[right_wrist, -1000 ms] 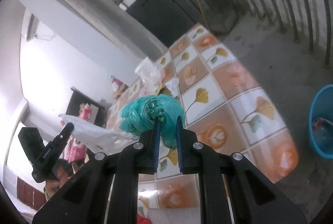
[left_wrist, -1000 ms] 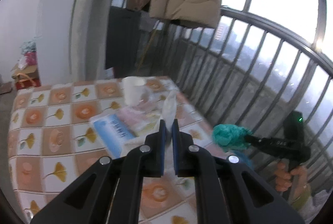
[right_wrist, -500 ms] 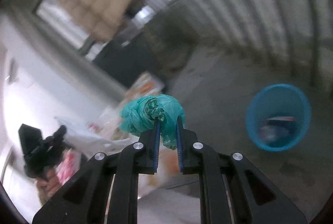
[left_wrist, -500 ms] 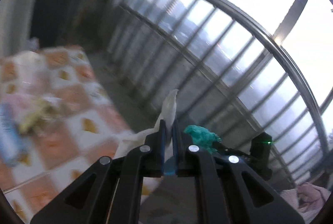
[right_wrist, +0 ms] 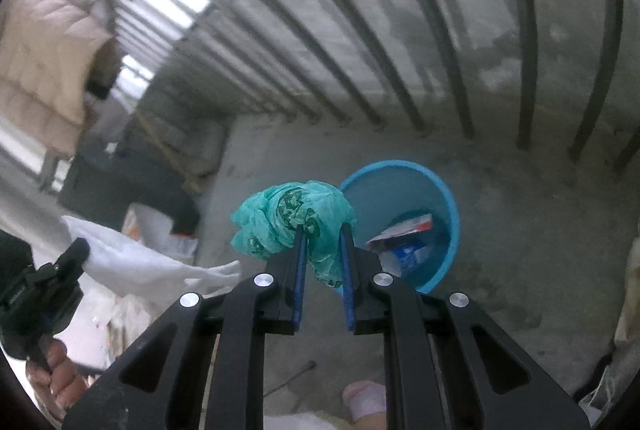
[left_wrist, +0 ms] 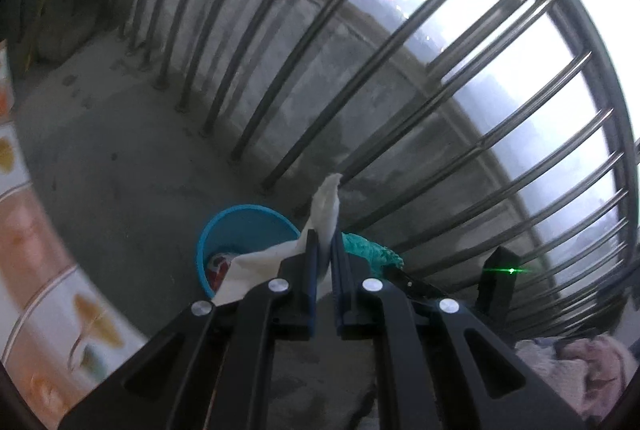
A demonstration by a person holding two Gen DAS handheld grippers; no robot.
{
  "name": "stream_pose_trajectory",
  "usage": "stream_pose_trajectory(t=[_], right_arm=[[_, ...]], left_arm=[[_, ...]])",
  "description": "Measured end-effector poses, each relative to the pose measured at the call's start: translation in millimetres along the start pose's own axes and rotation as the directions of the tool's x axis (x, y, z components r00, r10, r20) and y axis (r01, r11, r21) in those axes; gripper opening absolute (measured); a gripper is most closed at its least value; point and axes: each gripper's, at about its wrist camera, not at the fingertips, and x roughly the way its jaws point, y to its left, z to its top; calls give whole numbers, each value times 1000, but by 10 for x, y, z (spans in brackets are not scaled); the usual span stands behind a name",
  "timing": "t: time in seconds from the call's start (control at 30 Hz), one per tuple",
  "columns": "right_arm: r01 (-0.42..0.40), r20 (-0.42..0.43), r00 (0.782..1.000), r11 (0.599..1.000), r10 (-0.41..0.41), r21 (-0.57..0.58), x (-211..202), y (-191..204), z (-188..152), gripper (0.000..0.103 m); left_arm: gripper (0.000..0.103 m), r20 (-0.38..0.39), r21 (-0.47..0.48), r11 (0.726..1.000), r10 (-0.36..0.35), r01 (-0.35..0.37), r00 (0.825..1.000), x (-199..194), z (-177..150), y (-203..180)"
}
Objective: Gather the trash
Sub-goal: 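Carry teal bag and tissues to the blue wastebasket and release both, then lower the right gripper to the red snack wrapper and close on it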
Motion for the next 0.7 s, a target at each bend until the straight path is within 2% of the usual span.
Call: stream_pose_trajectory(t=[0.07,0.1,0.13,0.17,0.23,0.33,0.47,0.7], right_arm=[[17,4,1000,999,-18,31,180,-97,85,22],[25,3,1000,999,-25,47,216,-155,104,39],[40,-5,999,997,-40,61,275,-195,138,62],[67,-18,998,995,-66,72,343,-250,153,68],[130,-35,991,988,-128,79,449,-320,156,69],[134,-41,990,989,-131,68,453,-338,119,69],[138,-39,990,990,-137,11,388,-289,21,69],[93,-38,995,994,-96,-60,243,-164,-109,69]], left_arm=[[13,-15,23,1000,14,-14,1000,283,44,-39],[36,-31,26,999,27,-27,999,393,52,-31],[66,-51,29,998,52,-51,997,516,58,-31],[75,-56,29,997,70,-69,996,594,54,-20],[79,-48,27,998,64,-63,997,625,61,10],[87,-29,26,999,44,-43,999,500,41,86],[88,8,33,997,71,-71,997,252,5,212],[88,56,13,996,90,-91,994,-163,-132,418]])
